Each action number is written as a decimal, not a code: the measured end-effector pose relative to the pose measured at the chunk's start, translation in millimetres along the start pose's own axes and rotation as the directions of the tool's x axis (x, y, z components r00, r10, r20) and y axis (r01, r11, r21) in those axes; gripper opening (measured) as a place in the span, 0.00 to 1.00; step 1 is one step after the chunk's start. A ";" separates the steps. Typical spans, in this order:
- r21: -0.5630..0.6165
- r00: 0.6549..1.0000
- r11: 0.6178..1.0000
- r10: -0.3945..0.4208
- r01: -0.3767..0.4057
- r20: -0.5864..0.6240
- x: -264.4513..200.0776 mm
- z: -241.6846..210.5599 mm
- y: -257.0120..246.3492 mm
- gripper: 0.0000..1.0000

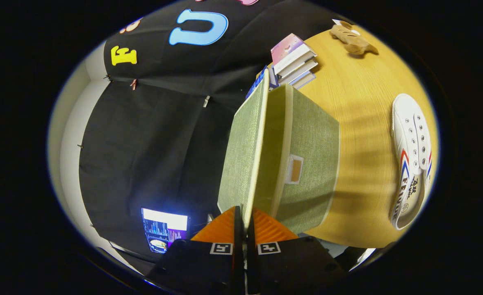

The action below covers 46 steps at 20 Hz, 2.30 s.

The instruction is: Open the storage box then place both shoes into the box .Put the left shoe in first, then the right shoe, with the right side of both shoes facing outward in a uniform manner.

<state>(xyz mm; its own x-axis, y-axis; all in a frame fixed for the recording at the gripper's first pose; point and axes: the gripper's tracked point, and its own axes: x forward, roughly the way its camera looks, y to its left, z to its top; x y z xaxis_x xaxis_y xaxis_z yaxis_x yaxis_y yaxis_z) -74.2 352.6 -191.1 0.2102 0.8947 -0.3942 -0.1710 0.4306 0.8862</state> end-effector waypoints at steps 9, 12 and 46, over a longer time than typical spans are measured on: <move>-0.007 0.999 0.999 0.032 -0.031 0.024 23.1 11.4 96.3 0.07; -0.012 0.998 0.998 0.062 -0.061 0.008 47.2 12.0 138.6 0.07; -0.513 0.902 0.751 -0.267 0.416 0.340 67.4 74.4 102.8 0.98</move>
<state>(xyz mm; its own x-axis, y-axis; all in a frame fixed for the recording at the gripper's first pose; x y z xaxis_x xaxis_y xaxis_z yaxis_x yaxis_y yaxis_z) -6.0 448.3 -108.5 0.5626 0.6514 -0.5091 -0.5349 0.7564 0.3766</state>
